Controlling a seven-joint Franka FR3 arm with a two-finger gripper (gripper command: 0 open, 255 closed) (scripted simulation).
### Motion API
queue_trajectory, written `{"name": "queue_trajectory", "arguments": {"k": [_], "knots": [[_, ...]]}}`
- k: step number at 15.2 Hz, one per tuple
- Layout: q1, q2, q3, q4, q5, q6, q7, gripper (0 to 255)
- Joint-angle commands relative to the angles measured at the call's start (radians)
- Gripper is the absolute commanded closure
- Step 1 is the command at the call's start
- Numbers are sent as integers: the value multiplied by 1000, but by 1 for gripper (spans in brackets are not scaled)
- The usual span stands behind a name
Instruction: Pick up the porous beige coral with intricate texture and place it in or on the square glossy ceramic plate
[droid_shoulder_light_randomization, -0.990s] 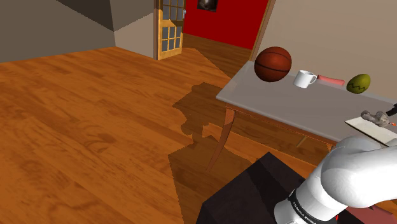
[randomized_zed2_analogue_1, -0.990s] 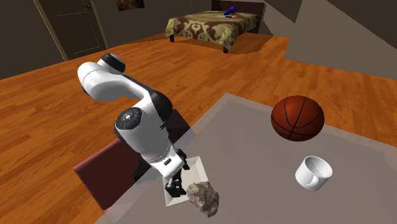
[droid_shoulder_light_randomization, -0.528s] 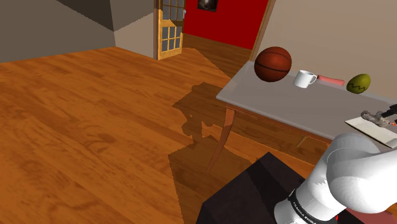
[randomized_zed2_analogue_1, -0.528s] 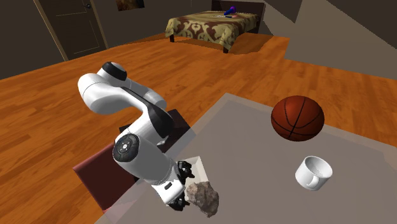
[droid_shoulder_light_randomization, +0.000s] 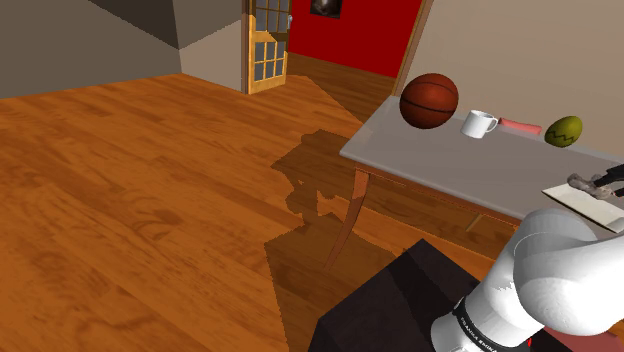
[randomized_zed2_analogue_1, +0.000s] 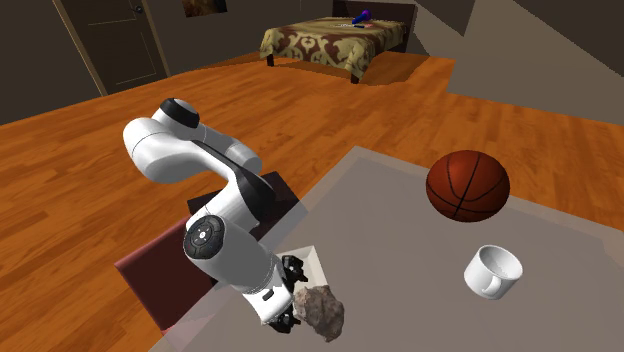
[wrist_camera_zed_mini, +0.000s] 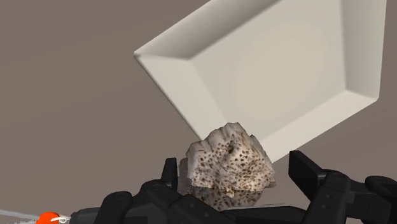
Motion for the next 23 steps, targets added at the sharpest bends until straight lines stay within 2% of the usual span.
{"name": "queue_trajectory", "arguments": {"k": [1, 2, 3, 12, 23], "knots": [[0, 0, 0, 0, 0, 0, 0, 0], [0, 0, 0, 0, 0, 0, 0, 0], [0, 0, 0, 0, 0, 0, 0, 255], [0, 0, 0, 0, 0, 0, 0, 255], [6, 38, 49, 109, 41, -119, 10, 255]]}}
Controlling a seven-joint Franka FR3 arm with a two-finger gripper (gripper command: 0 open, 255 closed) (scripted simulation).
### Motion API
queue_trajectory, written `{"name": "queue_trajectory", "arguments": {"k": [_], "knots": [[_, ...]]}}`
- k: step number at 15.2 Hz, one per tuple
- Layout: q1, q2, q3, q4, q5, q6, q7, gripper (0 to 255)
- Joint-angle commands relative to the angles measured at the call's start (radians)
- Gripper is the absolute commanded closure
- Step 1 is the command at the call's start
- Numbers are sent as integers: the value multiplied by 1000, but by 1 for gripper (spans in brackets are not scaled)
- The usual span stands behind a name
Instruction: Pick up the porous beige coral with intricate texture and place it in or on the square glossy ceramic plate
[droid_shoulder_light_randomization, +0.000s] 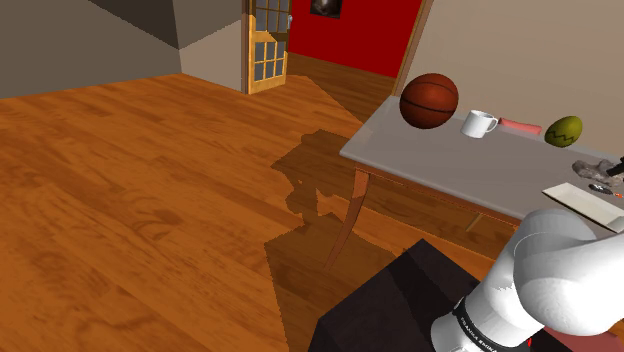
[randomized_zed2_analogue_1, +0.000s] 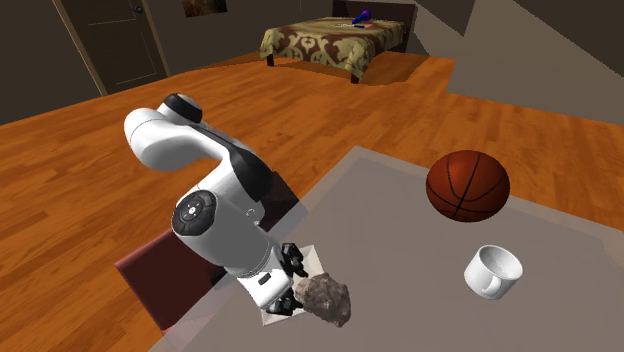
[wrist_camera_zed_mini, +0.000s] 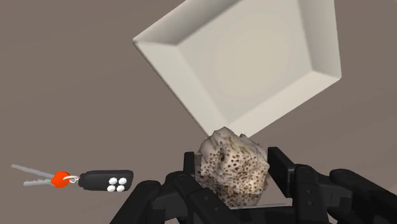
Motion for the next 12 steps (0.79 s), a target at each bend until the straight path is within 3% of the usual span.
{"name": "queue_trajectory", "arguments": {"k": [1, 6, 12], "knots": [[5, 6, 6, 24, 7, -23, 2, 255], [20, 21, 18, 86, 21, -80, 8, 255], [-364, 54, 291, -168, 73, -65, -15, 255]]}}
